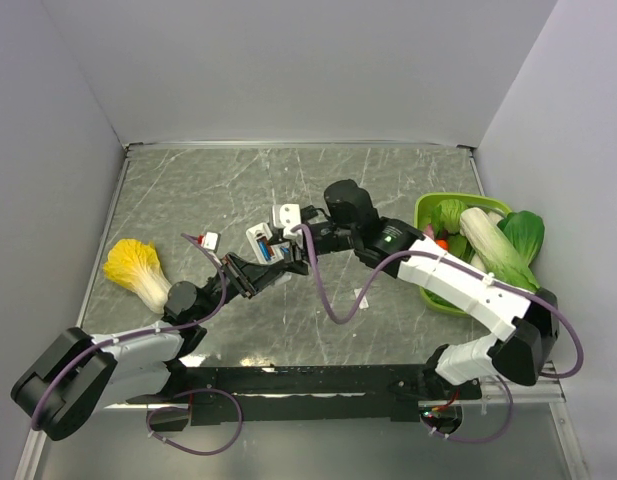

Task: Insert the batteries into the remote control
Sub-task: Load the battery into the remote control.

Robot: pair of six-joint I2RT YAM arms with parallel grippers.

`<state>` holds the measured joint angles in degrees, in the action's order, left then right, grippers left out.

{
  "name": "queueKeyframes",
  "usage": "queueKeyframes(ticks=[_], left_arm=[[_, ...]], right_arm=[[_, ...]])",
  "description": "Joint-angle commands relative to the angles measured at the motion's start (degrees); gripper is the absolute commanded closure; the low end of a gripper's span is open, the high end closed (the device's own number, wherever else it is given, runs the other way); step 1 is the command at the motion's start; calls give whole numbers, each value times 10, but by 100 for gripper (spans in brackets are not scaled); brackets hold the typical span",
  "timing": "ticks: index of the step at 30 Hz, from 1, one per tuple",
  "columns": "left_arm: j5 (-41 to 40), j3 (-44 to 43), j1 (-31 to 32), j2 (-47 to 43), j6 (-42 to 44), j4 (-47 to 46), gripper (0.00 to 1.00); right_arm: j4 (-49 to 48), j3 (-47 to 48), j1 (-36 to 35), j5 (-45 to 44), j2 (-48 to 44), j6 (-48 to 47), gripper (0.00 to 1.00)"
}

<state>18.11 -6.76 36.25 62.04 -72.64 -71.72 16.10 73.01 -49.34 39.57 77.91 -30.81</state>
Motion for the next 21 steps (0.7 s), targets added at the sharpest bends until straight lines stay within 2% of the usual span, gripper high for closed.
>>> queueKeyframes(ticks=[1,2,6,21], left_arm=[[6,-13,-1,-17,16,-19,98],[6,-13,-1,-18,17,-17,98],[8,-12,-1,-24,19,-14,98],[13,-18,-1,-24,28,-12,98]], right_arm=[[26,42,8,29,21,-68,42],[29,43,8,28,23,-72,43],[31,51,15,33,38,-78,56],[60,67,18,42,64,-101,57]])
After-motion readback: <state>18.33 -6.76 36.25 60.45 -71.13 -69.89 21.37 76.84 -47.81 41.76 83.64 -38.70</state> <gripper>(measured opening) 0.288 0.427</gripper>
